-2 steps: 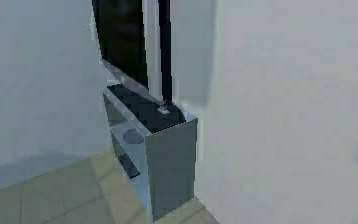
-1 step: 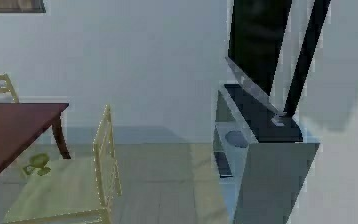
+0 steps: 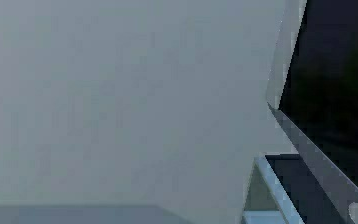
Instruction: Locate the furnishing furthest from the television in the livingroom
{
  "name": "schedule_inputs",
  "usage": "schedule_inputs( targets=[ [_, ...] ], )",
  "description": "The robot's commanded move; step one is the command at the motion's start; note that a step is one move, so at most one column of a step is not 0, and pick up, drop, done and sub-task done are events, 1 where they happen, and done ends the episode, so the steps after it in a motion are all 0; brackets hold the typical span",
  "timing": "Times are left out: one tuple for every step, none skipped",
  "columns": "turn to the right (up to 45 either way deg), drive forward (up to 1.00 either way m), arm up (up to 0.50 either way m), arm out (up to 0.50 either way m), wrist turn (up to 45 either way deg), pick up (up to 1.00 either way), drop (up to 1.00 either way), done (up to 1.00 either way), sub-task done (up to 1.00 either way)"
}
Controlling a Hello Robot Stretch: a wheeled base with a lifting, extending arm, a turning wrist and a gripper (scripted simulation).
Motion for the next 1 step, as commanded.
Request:
schedule_inputs(
  targets=[
    [-3.0,0.00,0.00,0.00,0.0,0.00,0.00,0.00,0.00]
  ],
)
